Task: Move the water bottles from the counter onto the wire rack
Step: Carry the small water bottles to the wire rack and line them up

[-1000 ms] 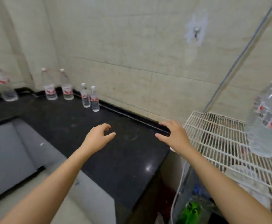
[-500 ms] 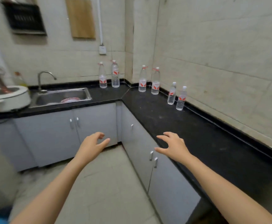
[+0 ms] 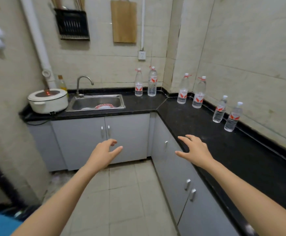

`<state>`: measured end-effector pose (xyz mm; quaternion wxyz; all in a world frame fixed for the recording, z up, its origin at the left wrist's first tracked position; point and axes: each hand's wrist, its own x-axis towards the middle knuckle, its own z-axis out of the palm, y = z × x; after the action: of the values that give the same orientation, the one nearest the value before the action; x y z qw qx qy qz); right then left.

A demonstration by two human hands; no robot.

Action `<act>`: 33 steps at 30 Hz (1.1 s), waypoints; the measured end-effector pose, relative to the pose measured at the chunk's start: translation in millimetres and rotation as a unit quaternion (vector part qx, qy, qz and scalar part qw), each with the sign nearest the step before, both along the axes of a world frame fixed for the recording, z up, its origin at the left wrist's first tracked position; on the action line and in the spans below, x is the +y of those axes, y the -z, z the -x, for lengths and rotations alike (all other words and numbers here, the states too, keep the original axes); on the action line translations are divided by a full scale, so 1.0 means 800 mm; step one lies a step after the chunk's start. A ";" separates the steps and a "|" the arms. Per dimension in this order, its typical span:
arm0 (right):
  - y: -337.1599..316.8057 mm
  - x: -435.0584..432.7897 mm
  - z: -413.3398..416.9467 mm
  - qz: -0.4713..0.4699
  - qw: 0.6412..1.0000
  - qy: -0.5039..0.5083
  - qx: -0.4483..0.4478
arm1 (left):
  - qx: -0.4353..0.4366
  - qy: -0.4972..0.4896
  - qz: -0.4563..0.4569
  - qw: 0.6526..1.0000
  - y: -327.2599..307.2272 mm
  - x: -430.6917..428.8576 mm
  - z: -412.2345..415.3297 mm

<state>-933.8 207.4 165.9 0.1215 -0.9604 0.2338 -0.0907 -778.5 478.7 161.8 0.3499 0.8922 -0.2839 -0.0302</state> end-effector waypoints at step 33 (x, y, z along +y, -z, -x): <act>0.037 -0.375 -0.303 -0.073 0.965 0.250 -0.004 | 0.155 0.161 0.137 0.965 0.048 -0.488 -0.440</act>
<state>-691.0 -92.9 136.2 0.1655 -0.8593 0.4723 -0.1052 -426.4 88.7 123.1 0.4988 0.7629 -0.3673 -0.1850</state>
